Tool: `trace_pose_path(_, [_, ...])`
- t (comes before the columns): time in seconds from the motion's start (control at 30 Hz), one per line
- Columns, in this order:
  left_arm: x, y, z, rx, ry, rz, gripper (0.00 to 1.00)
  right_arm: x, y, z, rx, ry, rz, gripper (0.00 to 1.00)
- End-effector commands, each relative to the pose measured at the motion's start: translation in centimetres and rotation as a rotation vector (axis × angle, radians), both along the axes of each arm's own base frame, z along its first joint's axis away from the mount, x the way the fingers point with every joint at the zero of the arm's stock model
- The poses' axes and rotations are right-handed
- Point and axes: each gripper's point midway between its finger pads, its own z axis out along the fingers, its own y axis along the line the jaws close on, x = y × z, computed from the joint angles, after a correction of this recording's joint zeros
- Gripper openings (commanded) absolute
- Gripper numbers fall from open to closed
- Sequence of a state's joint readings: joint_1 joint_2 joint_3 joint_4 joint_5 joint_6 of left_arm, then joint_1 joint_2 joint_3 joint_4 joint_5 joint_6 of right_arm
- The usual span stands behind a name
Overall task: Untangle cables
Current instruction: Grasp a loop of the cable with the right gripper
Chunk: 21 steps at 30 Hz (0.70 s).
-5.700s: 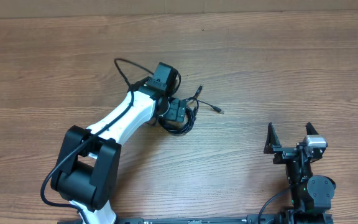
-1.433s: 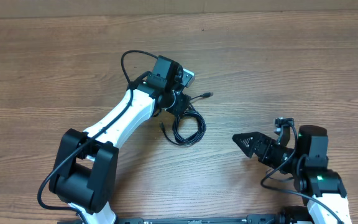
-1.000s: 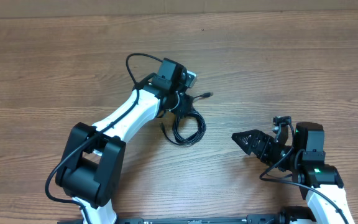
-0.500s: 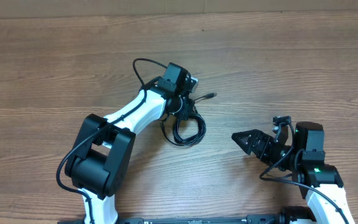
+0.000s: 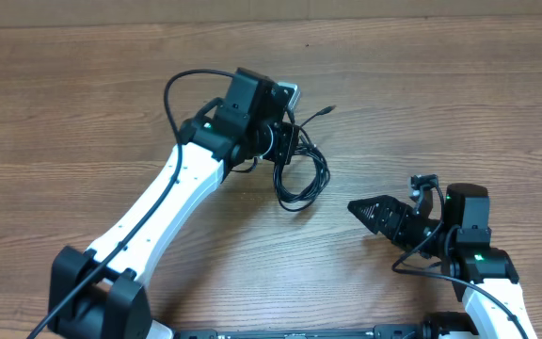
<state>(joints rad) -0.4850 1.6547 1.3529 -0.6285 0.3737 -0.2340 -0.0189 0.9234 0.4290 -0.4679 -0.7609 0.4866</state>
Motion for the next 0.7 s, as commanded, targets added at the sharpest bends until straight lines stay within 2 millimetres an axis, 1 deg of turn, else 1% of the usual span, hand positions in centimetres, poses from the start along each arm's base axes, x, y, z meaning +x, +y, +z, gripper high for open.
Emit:
trace_pose_path(0.0, [-1.7, -2.0, 2.9, -0.137, 0.034, -0.072, 0.04, 0.8, 1.1, 1.8, 0.048, -0.032, 0.009, 1.0])
trace_pose_path(0.1, [-2.2, -2.4, 3.0, -0.159, 0.049, -0.093, 0.04, 1.6, 2.3, 3.3, 0.089, -0.078, 0.019, 1.0])
trace_pose_path(0.17, [-2.7, -2.9, 3.4, -0.193, 0.066, -0.121, 0.04, 2.1, 3.6, 4.7, 0.125, -0.128, 0.041, 1.0])
trace_pose_path(0.2, [-3.0, -3.2, 3.7, -0.212, 0.075, -0.136, 0.04, 2.2, 4.0, 5.0, 0.129, -0.143, 0.048, 0.98])
trace_pose_path(0.23, [-3.2, -3.5, 4.0, -0.233, 0.08, -0.153, 0.04, 2.6, 4.5, 5.1, 0.117, -0.174, 0.055, 0.93])
trace_pose_path(0.3, [-3.3, -3.6, 4.1, -0.245, 0.081, -0.164, 0.04, 2.9, 4.7, 4.7, 0.092, -0.176, 0.047, 0.88])
trace_pose_path(0.37, [-3.6, -3.9, 4.4, -0.263, 0.088, -0.18, 0.04, 3.0, 5.2, 4.1, 0.083, -0.165, 0.059, 0.74])
trace_pose_path(0.43, [-3.7, -4.0, 4.6, -0.274, 0.089, -0.189, 0.04, 3.1, 5.6, 3.8, 0.083, -0.159, 0.069, 0.57])
trace_pose_path(0.47, [-3.7, -4.0, 4.6, -0.274, 0.086, -0.189, 0.04, 3.0, 5.8, 3.5, 0.083, -0.151, 0.076, 0.43])
trace_pose_path(0.5, [-3.6, -4.0, 4.6, -0.272, 0.08, -0.186, 0.04, 3.0, 5.9, 3.4, 0.086, -0.143, 0.079, 0.35])
trace_pose_path(0.53, [-3.2, -3.9, 4.6, -0.266, 0.066, -0.178, 0.04, 2.7, 6.1, 3.3, 0.094, -0.127, 0.092, 0.22])
trace_pose_path(0.6, [-2.5, -3.7, 4.6, -0.249, 0.039, -0.154, 0.04, 2.3, 6.3, 3.2, 0.106, -0.112, 0.11, 0.15])
trace_pose_path(0.67, [-1.1, -3.0, 4.4, -0.216, -0.01, -0.105, 0.04, 1.8, 6.5, 3.1, 0.112, -0.101, 0.134, 0.08])
